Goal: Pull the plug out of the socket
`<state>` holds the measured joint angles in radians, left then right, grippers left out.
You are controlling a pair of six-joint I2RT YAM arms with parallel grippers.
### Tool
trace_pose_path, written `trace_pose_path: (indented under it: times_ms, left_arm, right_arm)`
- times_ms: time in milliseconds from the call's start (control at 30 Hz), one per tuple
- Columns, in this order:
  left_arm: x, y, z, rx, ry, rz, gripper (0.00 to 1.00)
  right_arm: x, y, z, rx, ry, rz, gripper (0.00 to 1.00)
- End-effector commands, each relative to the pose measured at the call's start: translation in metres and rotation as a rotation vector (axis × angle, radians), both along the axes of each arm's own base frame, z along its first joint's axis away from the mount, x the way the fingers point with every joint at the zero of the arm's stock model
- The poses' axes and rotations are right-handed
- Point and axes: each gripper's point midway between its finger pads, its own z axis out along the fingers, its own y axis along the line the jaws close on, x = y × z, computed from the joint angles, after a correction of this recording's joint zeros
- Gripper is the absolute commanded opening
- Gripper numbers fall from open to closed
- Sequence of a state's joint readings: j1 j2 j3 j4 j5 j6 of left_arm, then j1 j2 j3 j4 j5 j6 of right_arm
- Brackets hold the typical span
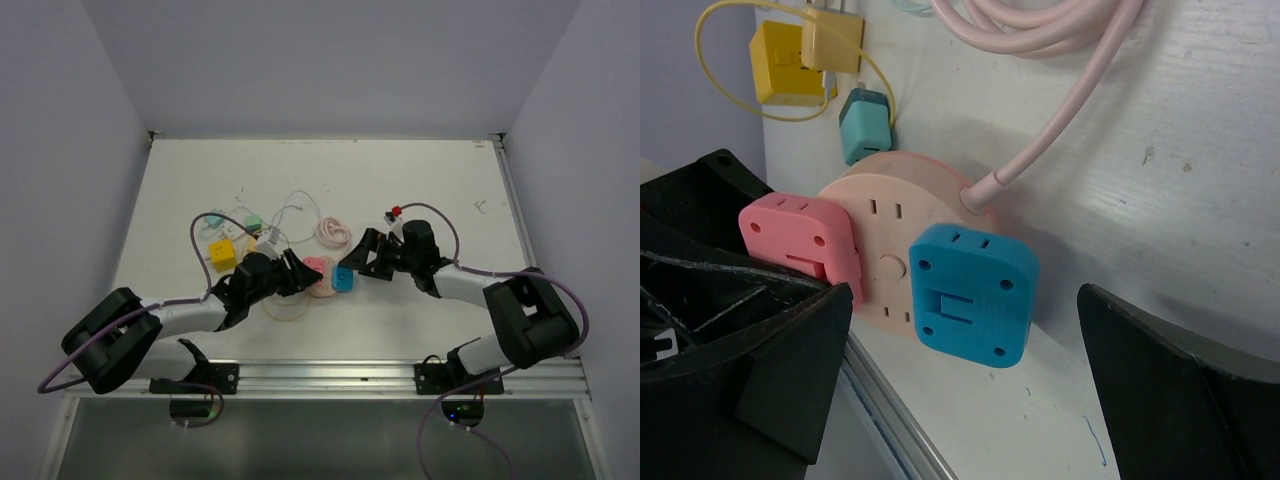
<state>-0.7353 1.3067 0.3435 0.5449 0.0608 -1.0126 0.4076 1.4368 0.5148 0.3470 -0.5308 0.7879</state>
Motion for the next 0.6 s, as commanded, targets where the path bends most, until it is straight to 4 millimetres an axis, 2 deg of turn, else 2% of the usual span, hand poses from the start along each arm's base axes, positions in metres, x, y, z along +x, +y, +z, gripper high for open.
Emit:
trace_pose_path:
  times_ms: [0,200,300,567]
  left_arm:
    - [0.008,-0.01,0.045,-0.145,-0.107,-0.008,0.0]
    - [0.006,-0.008,0.049,-0.174,-0.121,-0.004,0.0]
    - [0.007,-0.006,0.049,-0.175,-0.122,0.005,0.0]
    - [0.01,-0.001,0.031,-0.112,-0.093,0.031,0.0]
  right_arm:
    - [0.0,0.013,0.009,0.065,-0.044,0.044,0.98]
    - [-0.004,0.019,-0.003,0.072,-0.01,0.065,0.96]
    - [-0.006,0.021,-0.003,0.081,-0.008,0.079,0.95]
    - [-0.007,0.027,0.02,0.117,-0.046,0.11,0.86]
